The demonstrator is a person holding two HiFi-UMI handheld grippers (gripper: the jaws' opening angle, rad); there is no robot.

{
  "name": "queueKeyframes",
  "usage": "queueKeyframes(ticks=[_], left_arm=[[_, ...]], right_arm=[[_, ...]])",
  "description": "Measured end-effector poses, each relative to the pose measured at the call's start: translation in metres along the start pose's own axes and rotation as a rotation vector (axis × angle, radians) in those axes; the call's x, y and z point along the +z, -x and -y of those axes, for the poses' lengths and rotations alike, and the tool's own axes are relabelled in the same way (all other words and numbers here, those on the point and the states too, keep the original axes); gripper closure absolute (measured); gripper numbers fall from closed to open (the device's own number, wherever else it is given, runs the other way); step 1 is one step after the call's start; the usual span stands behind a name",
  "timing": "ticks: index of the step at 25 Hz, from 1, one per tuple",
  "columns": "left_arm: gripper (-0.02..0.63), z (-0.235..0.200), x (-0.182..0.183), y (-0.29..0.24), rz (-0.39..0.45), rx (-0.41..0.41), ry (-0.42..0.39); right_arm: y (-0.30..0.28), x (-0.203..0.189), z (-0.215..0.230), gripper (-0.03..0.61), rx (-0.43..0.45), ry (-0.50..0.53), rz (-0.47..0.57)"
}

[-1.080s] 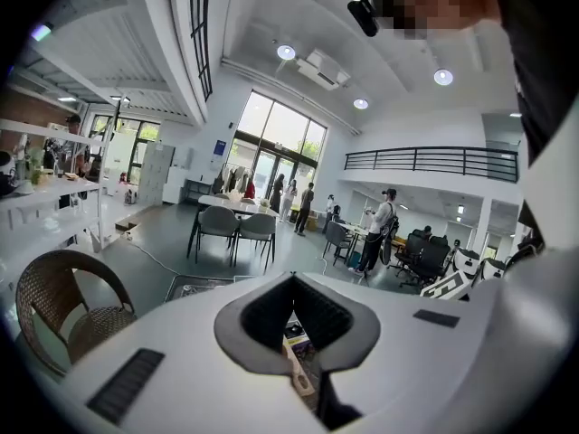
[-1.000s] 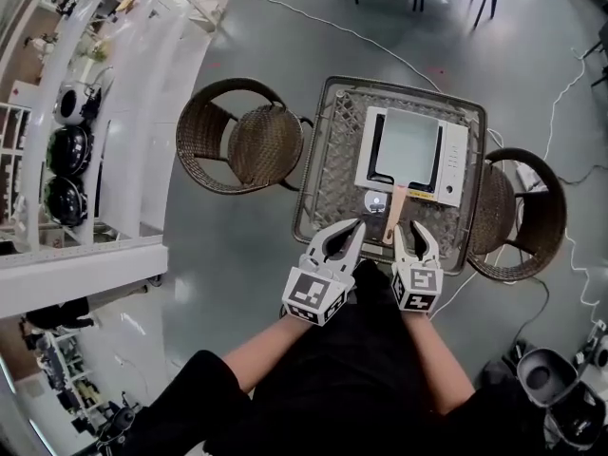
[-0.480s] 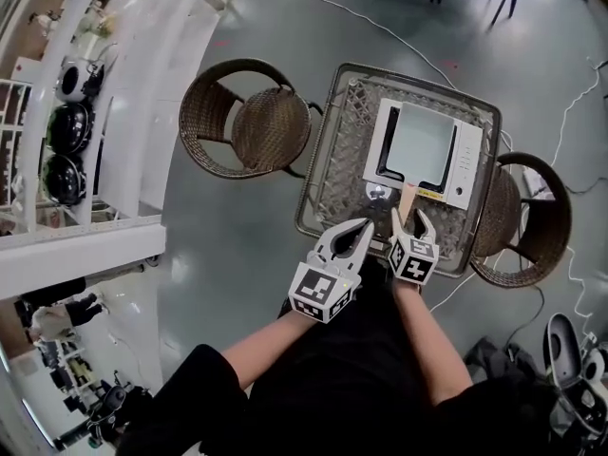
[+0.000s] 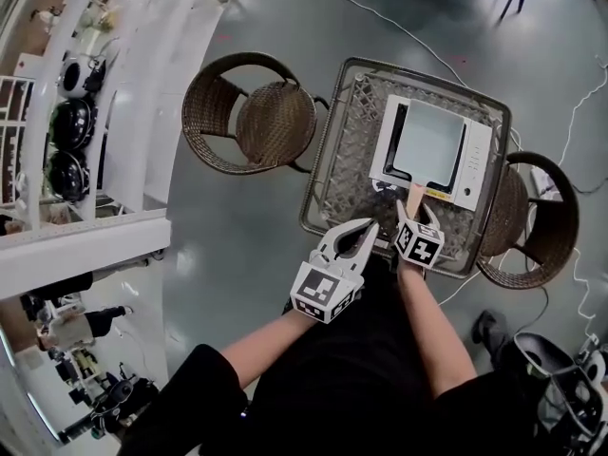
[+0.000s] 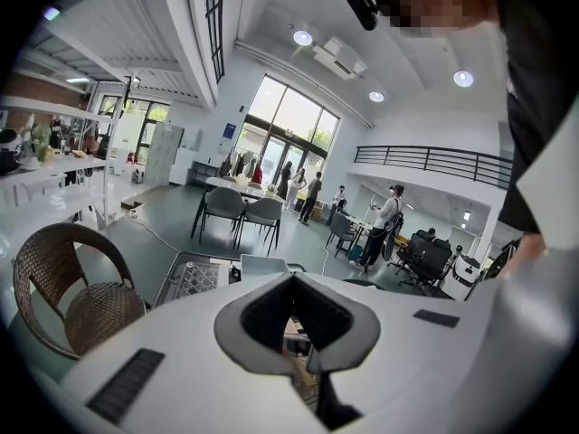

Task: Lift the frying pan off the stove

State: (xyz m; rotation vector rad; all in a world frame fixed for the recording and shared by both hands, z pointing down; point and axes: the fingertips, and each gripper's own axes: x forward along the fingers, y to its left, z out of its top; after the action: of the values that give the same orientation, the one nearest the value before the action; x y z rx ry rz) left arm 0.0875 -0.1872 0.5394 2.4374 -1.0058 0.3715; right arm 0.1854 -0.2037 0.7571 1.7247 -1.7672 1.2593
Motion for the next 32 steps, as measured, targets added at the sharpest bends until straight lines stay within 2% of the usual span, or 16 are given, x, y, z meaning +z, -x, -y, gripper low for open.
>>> queueKeyframes(ticks=[4, 8, 16, 20, 32], left_arm=[[0.607, -0.003, 0.001, -0.005, -0.002, 0.017, 0.033], [0.608, -0.005, -0.002, -0.008, -0.007, 0.035, 0.082], [0.607, -0.014, 0.002, -0.015, 0.007, 0.056, 0.105], [0.607, -0.015, 0.003, -0.012, 0.010, 0.058, 0.112], [0.607, -0.024, 0.002, 0.000, 0.018, 0.099, 0.154]], right_arm=[[-0.013, 0.004, 0.003, 0.314, 0.018, -0.051, -0.015], [-0.020, 0.005, 0.001, 0.314, 0.022, -0.041, -0.041], [-0.029, 0.005, 0.002, 0.321, 0.016, -0.059, -0.076], [-0.028, 0.006, 0.005, 0.390, 0.005, -0.094, -0.105], [-0.034, -0.002, 0.002, 0.457, 0.031, -0.213, -0.167]])
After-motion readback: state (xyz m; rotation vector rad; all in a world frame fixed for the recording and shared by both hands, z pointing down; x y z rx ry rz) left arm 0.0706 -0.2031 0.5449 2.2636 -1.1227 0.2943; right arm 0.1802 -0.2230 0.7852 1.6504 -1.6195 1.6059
